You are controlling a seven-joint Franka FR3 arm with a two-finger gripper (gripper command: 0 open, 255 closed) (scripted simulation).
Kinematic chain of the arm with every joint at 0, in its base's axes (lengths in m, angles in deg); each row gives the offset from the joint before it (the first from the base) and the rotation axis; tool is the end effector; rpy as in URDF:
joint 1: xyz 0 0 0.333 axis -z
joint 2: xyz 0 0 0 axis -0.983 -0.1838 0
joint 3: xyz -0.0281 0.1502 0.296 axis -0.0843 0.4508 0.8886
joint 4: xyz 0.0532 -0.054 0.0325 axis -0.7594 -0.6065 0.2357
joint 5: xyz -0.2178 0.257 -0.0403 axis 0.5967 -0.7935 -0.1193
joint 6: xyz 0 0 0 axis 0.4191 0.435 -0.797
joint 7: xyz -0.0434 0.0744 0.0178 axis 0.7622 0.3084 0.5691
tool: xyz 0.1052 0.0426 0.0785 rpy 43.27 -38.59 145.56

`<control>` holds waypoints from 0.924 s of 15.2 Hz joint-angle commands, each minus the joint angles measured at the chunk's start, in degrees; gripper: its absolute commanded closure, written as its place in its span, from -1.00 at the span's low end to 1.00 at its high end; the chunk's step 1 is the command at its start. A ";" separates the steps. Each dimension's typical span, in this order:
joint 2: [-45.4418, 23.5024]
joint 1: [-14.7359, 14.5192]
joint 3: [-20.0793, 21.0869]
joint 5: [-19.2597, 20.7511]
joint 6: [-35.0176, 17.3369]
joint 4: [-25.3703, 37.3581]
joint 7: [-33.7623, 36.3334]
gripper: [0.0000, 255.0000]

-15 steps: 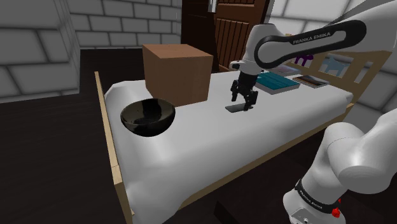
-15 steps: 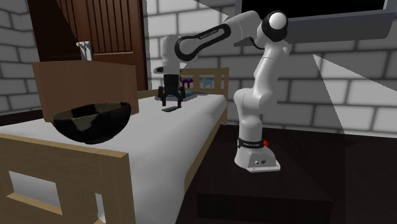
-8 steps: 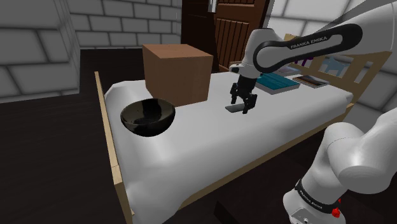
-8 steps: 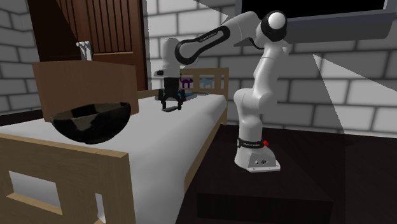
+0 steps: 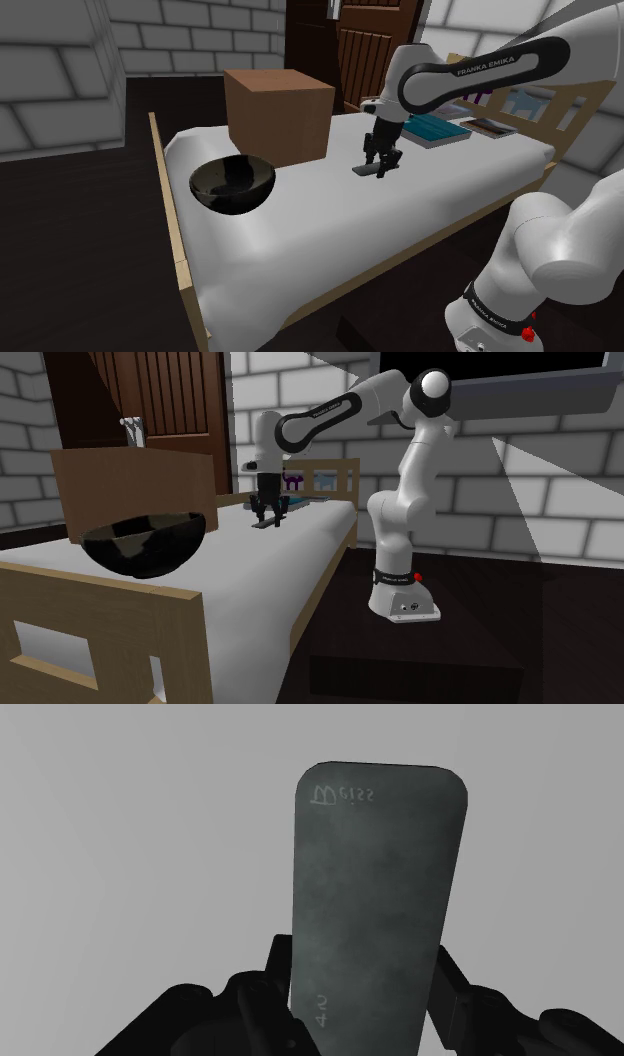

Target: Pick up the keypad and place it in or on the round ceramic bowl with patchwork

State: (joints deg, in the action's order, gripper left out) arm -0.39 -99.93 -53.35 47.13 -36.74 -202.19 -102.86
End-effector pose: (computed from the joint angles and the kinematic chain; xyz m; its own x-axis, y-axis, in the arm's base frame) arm 0.3522 -0.0288 0.4479 0.3161 0.9468 0.0602 0.9486 -0.3163 -0.0062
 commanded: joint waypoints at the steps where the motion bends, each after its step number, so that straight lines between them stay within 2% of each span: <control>1: -0.10 -0.01 -0.01 -0.02 0.12 -0.12 0.00 1.00; 4: -0.01 0.00 0.02 -0.01 0.07 -0.26 0.05 1.00; 14: 2.21 -0.07 1.34 -0.30 8.33 5.82 0.59 1.00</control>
State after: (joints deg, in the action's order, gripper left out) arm 1.56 -99.99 -52.19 46.87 -29.38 -197.05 -102.36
